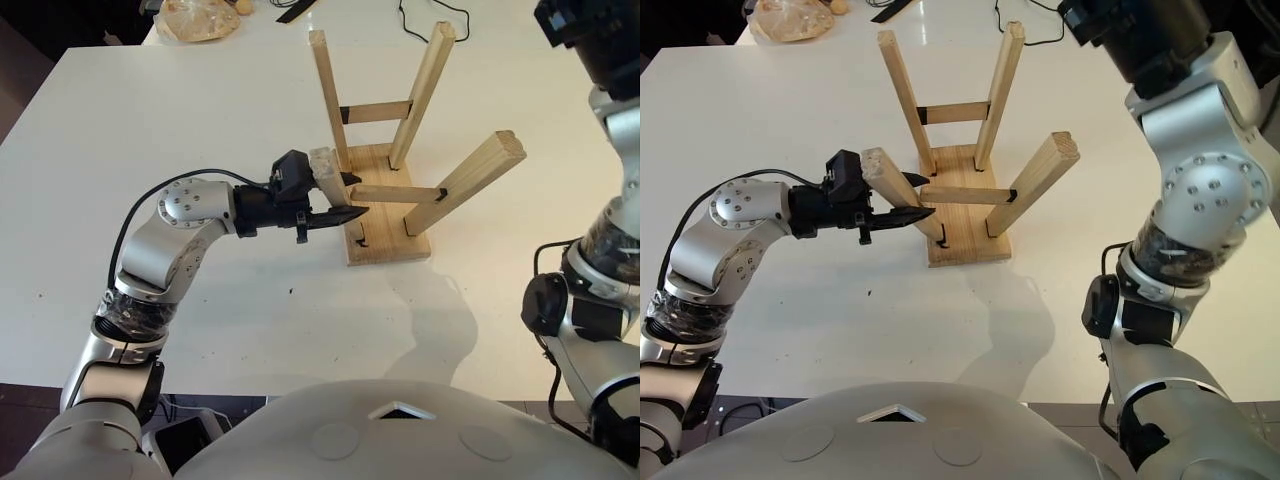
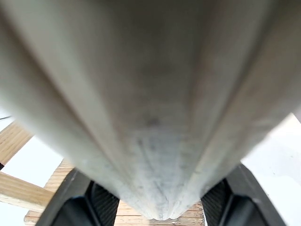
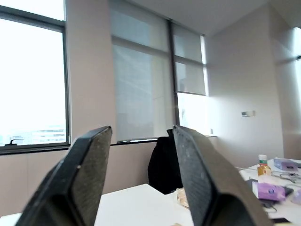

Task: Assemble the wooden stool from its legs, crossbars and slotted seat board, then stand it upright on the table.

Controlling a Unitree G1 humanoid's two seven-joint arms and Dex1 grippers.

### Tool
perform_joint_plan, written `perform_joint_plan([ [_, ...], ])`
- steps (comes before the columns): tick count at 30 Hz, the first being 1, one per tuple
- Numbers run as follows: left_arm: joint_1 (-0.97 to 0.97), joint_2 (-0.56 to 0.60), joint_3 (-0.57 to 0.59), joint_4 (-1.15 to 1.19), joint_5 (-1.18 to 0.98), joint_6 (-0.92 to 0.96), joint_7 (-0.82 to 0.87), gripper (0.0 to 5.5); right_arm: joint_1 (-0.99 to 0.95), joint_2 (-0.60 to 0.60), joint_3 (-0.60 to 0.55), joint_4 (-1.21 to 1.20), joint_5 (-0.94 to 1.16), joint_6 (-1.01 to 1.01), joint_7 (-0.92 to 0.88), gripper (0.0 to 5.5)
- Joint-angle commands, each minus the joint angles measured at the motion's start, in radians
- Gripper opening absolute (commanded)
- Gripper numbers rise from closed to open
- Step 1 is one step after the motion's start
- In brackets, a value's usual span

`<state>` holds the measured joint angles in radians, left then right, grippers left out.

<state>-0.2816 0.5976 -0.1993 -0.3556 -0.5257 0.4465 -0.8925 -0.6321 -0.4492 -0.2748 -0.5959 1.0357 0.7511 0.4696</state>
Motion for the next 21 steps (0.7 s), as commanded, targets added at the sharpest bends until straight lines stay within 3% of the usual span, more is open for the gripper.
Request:
perform_joint_plan([
  [1,0.046,0.002,0.028,0.037,0.031,0.083,0.081,2.03,0.099,-0.104,0.145,-0.135,-0.125,0.017,0.022,1.51],
  [11,0.030,-0.009,0.000,0.069,0.041,0.101,0.078,2.03,0.232,-0.195,0.576,-0.048,-0.755,-0.171,-0.043,0.00],
  [16,-0.002,0.001,-0.040,0.111,0.081,0.095,0.062,2.03,0.297,-0.233,0.749,0.027,-1.022,-0.278,-0.033,0.00],
  [21,-0.035,0.012,-0.080,0.130,0.116,0.103,0.068,2.03,0.348,-0.239,0.796,0.055,-1.140,-0.330,0.006,0.00],
])
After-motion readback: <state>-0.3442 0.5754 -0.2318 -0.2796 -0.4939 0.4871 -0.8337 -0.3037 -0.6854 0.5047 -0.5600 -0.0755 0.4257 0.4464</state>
